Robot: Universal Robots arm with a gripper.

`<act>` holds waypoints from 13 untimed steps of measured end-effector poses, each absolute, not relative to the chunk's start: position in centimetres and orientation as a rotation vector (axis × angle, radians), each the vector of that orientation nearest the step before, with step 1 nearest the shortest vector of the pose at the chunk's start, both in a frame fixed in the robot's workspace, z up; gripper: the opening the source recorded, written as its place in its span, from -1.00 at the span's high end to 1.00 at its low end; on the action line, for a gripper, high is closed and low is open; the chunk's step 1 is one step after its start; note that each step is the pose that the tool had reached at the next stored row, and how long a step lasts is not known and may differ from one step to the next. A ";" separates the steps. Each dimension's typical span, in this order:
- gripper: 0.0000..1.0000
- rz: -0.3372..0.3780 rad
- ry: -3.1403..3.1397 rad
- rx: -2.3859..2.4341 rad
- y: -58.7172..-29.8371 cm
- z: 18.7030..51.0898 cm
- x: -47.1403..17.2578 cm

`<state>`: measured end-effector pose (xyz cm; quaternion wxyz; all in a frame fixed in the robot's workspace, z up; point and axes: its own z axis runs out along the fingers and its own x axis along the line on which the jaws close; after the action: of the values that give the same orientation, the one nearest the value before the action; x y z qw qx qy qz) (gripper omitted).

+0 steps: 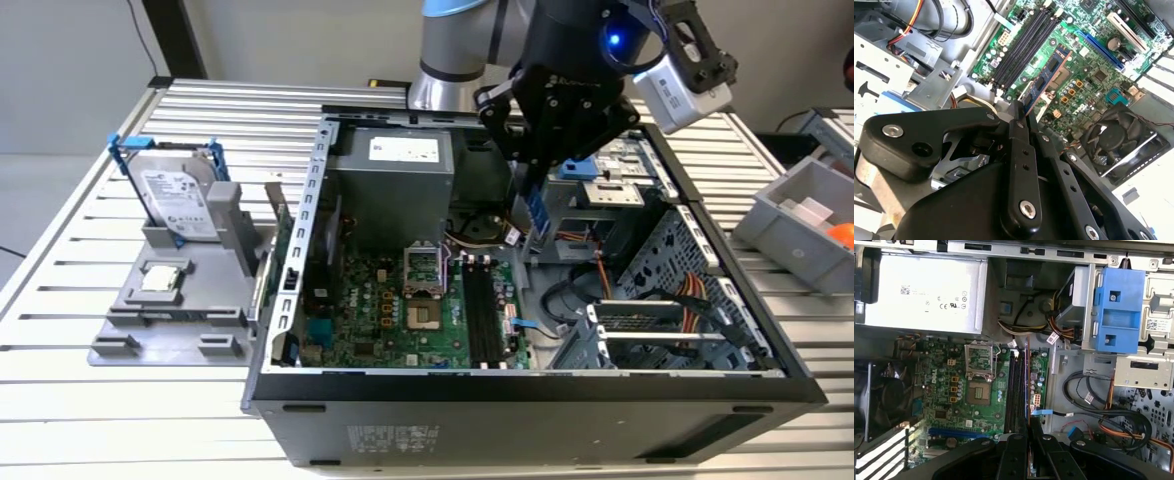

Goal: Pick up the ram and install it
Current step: 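Insert the ram into the slot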

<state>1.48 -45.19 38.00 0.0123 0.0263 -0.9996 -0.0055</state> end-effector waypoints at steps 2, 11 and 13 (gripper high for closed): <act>1.00 -0.016 -3.116 0.080 -45.2 37.9 1.5; 1.00 -0.010 -3.116 0.073 -45.2 37.5 1.5; 1.00 -0.009 -3.116 0.071 -45.2 37.5 1.5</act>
<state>1.48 -45.19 37.48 0.0124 0.0228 -0.9997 -0.0027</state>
